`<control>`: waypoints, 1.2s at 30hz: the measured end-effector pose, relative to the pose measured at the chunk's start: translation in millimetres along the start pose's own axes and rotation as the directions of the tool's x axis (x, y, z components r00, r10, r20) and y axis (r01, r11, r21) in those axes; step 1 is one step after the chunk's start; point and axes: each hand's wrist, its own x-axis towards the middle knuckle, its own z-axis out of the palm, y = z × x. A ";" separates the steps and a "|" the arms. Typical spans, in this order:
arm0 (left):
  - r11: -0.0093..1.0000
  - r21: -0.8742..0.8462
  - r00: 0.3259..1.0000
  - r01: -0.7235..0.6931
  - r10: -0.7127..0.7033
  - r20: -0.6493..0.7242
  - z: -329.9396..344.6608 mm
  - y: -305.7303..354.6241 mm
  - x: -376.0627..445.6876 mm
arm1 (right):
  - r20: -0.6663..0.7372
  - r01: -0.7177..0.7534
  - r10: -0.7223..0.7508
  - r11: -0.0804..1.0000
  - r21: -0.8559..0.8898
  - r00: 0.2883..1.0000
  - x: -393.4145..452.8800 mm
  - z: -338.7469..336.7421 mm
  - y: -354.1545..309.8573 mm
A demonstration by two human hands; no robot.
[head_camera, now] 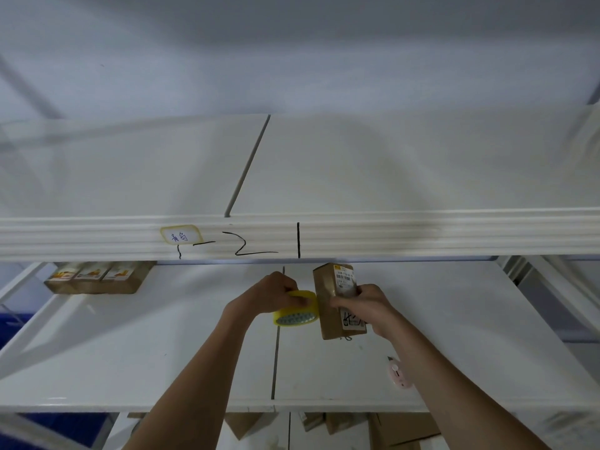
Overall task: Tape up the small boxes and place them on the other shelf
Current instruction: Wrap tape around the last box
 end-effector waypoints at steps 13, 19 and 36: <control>0.975 0.153 0.972 0.160 -0.129 -0.198 3.4 -8.4 1.3 | 0.077 0.027 -0.038 0.989 0.147 0.996 3.9 -7.6 4.0; 0.983 0.129 0.976 0.133 -0.107 -0.189 5.9 -7.3 0.0 | 0.163 0.058 -0.091 0.980 0.192 0.983 -0.2 -7.9 1.8; 0.997 0.065 0.990 0.029 -0.020 -0.141 7.8 10.0 -0.2 | 0.319 -0.049 -0.041 0.963 0.266 0.947 -15.4 4.5 -2.6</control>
